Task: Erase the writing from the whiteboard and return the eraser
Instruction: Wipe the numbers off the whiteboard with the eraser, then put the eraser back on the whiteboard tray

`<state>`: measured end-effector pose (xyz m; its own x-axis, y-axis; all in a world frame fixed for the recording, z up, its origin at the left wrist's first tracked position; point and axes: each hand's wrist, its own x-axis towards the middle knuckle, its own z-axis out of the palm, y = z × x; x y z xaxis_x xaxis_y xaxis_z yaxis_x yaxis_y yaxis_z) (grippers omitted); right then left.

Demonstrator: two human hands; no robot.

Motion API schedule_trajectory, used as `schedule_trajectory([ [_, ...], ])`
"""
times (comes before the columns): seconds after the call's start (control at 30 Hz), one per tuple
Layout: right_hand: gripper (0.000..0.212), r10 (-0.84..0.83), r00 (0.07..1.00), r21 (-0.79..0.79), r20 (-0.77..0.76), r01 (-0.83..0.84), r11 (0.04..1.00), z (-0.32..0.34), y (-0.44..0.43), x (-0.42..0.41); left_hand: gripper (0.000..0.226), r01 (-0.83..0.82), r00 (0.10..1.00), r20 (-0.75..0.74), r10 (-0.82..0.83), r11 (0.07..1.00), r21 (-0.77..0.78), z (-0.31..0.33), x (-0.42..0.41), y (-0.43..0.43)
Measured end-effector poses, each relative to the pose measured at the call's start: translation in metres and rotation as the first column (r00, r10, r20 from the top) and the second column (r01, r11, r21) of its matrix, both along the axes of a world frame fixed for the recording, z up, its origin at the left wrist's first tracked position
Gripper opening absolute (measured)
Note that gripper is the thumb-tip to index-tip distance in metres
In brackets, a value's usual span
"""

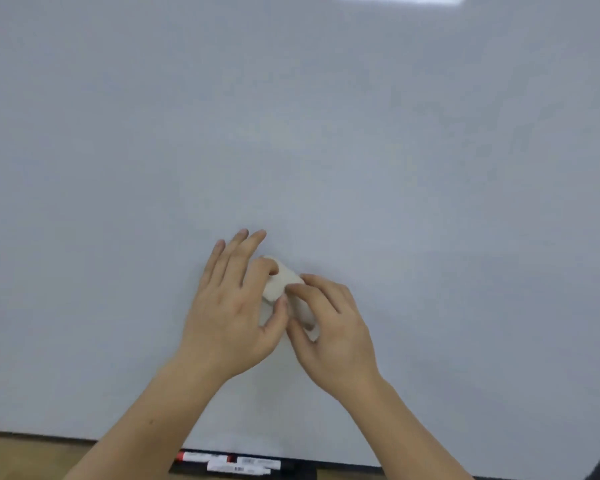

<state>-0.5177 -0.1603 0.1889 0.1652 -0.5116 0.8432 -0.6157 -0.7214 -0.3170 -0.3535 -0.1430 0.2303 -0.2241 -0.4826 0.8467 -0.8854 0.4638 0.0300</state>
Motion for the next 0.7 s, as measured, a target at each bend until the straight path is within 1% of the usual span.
schedule_trajectory([
  [0.2,0.033,0.131,0.99,0.126,-0.045,-0.124,0.984,-0.032,0.017,0.065,0.03,-0.059,0.996,-0.053,0.069,0.984,0.168,-0.054,0.076,0.039],
  [0.33,0.033,0.192,0.978,0.183,-0.078,-0.176,0.967,-0.055,0.027,0.108,0.031,-0.11,0.99,-0.063,0.127,0.968,0.226,-0.084,0.121,0.061],
  [0.47,0.035,0.219,0.972,0.289,-0.087,-0.185,0.939,-0.077,0.039,0.149,0.028,-0.12,0.986,-0.075,0.147,0.95,0.287,-0.11,0.168,0.076],
  [0.6,0.037,0.238,0.969,0.404,-0.061,-0.194,0.894,-0.098,0.046,0.186,0.027,-0.115,0.983,-0.098,0.155,0.937,0.33,-0.136,0.216,0.083],
  [0.7,0.036,0.232,0.968,0.464,-0.092,-0.165,0.871,-0.119,0.05,0.212,0.026,-0.113,0.979,-0.117,0.167,0.922,0.371,-0.156,0.249,0.086],
])
